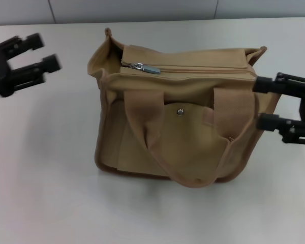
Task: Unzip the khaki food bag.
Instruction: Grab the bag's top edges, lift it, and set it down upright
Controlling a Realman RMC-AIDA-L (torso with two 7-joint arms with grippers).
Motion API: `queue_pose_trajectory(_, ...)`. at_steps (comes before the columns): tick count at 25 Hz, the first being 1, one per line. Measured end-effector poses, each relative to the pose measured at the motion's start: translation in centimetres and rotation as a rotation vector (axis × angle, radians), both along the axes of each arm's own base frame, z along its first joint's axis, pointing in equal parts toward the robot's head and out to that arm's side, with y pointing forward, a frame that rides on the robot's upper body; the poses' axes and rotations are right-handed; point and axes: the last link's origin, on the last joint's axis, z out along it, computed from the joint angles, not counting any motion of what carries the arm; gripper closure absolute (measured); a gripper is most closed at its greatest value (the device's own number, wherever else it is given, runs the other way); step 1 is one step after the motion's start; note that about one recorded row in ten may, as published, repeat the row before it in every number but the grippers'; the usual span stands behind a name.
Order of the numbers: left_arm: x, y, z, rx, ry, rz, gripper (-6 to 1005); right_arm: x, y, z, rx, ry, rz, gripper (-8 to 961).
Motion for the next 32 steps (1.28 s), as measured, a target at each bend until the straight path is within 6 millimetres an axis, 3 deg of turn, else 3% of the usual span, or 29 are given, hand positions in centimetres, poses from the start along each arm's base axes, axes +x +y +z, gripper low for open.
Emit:
queue_pose_trajectory(8,1.1,-0.1,-2.4,-0.118,0.120,-0.049,158,1.0,-0.7,0.2,0.026,0.004,-0.036,208)
queue_pose_trajectory(16,0.2,-2.7,-0.5,-0.138,0.038,-0.065,159,1.0,-0.6,0.3,0.035,0.007,-0.042,209)
queue_pose_trajectory(21,0.7,-3.2,-1.9,-0.148,0.002,-0.073,184,0.7,-0.2,0.3,0.030,0.006,-0.032,209)
queue_pose_trajectory(32,1.0,-2.2,-5.0,-0.152,-0.029,-0.054,251,0.5,0.0,0.3,0.016,0.011,-0.039,209)
